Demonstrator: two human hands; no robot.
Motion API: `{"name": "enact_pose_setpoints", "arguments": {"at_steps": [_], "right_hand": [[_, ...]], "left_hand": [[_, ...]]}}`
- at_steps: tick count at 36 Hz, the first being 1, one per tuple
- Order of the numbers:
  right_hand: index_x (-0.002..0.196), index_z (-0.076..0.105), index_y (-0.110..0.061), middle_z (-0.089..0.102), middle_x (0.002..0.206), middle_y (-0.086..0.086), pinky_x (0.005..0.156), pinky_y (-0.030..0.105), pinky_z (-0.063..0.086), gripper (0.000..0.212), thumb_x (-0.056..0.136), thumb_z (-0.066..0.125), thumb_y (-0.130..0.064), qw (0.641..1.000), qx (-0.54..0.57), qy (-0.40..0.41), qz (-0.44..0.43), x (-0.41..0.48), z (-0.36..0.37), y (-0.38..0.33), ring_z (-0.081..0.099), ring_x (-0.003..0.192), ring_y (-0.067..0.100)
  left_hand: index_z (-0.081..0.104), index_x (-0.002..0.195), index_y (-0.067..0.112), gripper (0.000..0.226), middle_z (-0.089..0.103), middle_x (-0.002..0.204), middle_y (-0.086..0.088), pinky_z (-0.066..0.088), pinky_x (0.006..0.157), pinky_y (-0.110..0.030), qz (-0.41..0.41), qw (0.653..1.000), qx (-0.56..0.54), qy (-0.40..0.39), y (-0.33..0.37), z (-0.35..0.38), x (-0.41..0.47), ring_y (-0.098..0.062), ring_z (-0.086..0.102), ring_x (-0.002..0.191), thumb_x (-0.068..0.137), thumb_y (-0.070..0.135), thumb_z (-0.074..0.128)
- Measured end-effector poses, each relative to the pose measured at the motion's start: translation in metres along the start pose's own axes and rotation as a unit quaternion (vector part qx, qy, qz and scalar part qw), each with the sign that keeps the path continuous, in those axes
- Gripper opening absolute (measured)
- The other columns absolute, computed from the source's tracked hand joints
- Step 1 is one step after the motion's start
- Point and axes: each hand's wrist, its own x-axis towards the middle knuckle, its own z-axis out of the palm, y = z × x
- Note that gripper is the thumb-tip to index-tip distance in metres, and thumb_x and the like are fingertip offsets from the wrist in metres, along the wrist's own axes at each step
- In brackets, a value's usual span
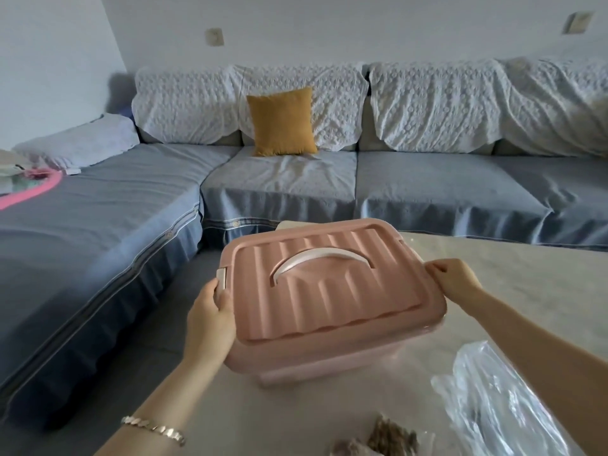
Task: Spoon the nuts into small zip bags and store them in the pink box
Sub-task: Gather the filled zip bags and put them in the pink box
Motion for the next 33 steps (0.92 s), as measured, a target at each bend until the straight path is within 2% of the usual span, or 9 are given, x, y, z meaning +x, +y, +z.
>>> {"name": "enact_pose_setpoints", "arguments": {"at_steps": [5,9,12,15,21,23,26,29,33], "right_hand": [[0.105,0.068,-0.003,0.066,0.113,0.015,0.087,0.033,0.043,0.021,0.089,0.056,-0.008,0.990,-0.010,0.103,-0.097,-0.035,-0.010,-0.019,0.059,0.104,0.035],[0.099,0.072,-0.014,0.066,0.111,0.008,0.091,0.036,0.045,0.026,0.077,0.072,-0.029,0.924,-0.110,-0.019,-0.365,-0.084,0.000,-0.049,0.062,0.105,0.029],[0.095,0.073,-0.019,0.069,0.099,-0.003,0.079,0.032,0.051,0.044,0.070,0.059,-0.054,0.874,-0.151,-0.080,-0.454,-0.114,0.014,-0.058,0.066,0.090,0.020],[0.105,0.069,-0.024,0.064,0.101,-0.008,0.073,0.027,0.050,0.059,0.068,0.050,-0.065,0.854,-0.179,-0.112,-0.475,-0.126,0.022,-0.058,0.057,0.093,0.011],[0.099,0.070,-0.021,0.064,0.096,-0.006,0.064,0.030,0.053,0.045,0.065,0.068,-0.049,0.852,-0.153,-0.071,-0.496,-0.131,0.029,-0.052,0.061,0.087,0.017],[0.097,0.071,-0.020,0.064,0.095,-0.007,0.061,0.029,0.055,0.042,0.065,0.068,-0.046,0.850,-0.156,-0.059,-0.500,-0.133,0.029,-0.051,0.061,0.086,0.016],[0.096,0.071,-0.020,0.064,0.093,-0.007,0.060,0.029,0.054,0.040,0.063,0.074,-0.042,0.854,-0.156,-0.053,-0.493,-0.135,0.030,-0.052,0.060,0.085,0.014],[0.094,0.071,-0.020,0.065,0.092,-0.007,0.061,0.025,0.052,0.041,0.059,0.081,-0.039,0.853,-0.163,-0.051,-0.493,-0.135,0.030,-0.052,0.060,0.084,0.014],[0.093,0.071,-0.019,0.066,0.092,-0.007,0.058,0.029,0.056,0.040,0.058,0.084,-0.035,0.857,-0.157,-0.055,-0.488,-0.136,0.031,-0.053,0.064,0.082,0.018]], "left_hand": [[0.045,0.134,0.005,0.039,0.049,0.137,-0.014,0.032,0.100,-0.034,-0.024,1.000,0.004,-0.010,-0.003,0.000,-0.003,-0.029,0.043,0.126,0.098,0.018,0.038],[0.052,0.127,0.005,0.035,0.057,0.125,-0.014,0.034,0.085,-0.030,-0.024,1.000,0.005,-0.006,-0.005,0.001,-0.003,-0.031,0.051,0.115,0.099,0.020,0.038],[0.055,0.122,0.005,0.034,0.061,0.118,-0.013,0.035,0.080,-0.029,-0.014,1.000,0.015,-0.007,-0.007,0.000,-0.002,-0.029,0.054,0.105,0.099,0.021,0.037],[0.057,0.117,0.001,0.032,0.060,0.105,-0.009,0.033,0.076,-0.028,-0.006,1.000,0.019,-0.017,-0.005,-0.004,-0.003,-0.024,0.050,0.091,0.100,0.018,0.037],[0.064,0.113,0.006,0.040,0.065,0.108,-0.011,0.040,0.079,-0.029,-0.012,0.999,0.011,-0.049,-0.017,-0.016,-0.003,-0.027,0.058,0.100,0.087,-0.010,0.038],[0.064,0.111,0.004,0.035,0.065,0.100,-0.011,0.040,0.075,-0.029,-0.022,0.998,0.007,-0.059,-0.020,-0.018,-0.004,-0.027,0.058,0.091,0.091,-0.007,0.037],[0.062,0.087,0.001,0.024,0.055,0.075,-0.011,0.041,0.064,-0.030,-0.049,0.995,-0.056,-0.067,-0.017,-0.021,-0.004,-0.024,0.049,0.068,0.095,0.012,0.042],[0.064,0.089,0.011,0.015,0.063,0.079,-0.002,0.047,0.064,-0.025,-0.016,0.995,-0.052,-0.080,-0.017,-0.023,-0.005,-0.018,0.058,0.073,0.089,0.025,0.059],[0.062,0.071,0.011,0.020,0.059,0.062,0.000,0.041,0.047,-0.014,0.001,0.996,-0.044,-0.075,-0.017,-0.024,-0.005,-0.013,0.052,0.057,0.090,0.017,0.058]]}}
